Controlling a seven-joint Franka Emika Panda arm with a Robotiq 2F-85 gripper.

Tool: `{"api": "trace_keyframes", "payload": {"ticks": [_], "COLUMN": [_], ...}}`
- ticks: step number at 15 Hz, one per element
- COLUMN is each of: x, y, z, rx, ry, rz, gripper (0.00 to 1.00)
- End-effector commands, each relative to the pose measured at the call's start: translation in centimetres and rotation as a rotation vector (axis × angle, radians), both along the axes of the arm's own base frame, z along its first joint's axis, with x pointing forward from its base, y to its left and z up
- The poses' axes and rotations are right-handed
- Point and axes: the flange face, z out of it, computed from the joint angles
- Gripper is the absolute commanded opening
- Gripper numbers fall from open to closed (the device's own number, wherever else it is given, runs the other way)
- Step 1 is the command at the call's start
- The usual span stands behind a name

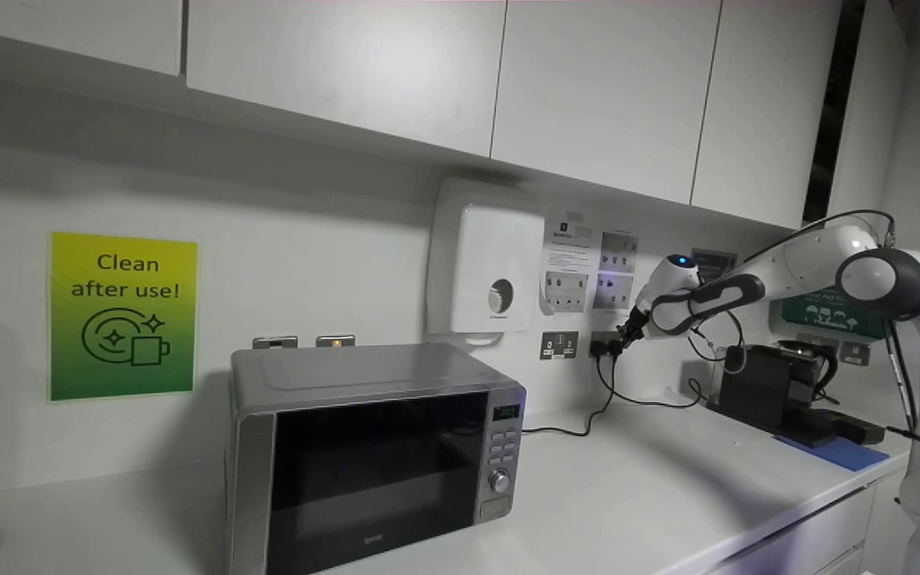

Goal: Flip the left switch of the socket on the right

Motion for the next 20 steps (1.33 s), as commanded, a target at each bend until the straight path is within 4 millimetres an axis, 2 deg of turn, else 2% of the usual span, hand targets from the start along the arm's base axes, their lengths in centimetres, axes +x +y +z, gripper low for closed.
{"api": "trace_keyframes", "payload": {"ticks": [1,5,11,20], "x": [2.2,3.2,4.2,4.8], "y": [0.2,-0.2,-1.8,-3.1], "z": [0.6,1.2,2.5,0.9], "rx": [-0.044,-0.058,-0.077,-0.115], "ry": [-0.021,-0.021,-0.04,-0.006], "rz": [0.065,0.105,0.137,0.182], "gripper": [0.0,0.0,0.0,0.0]}}
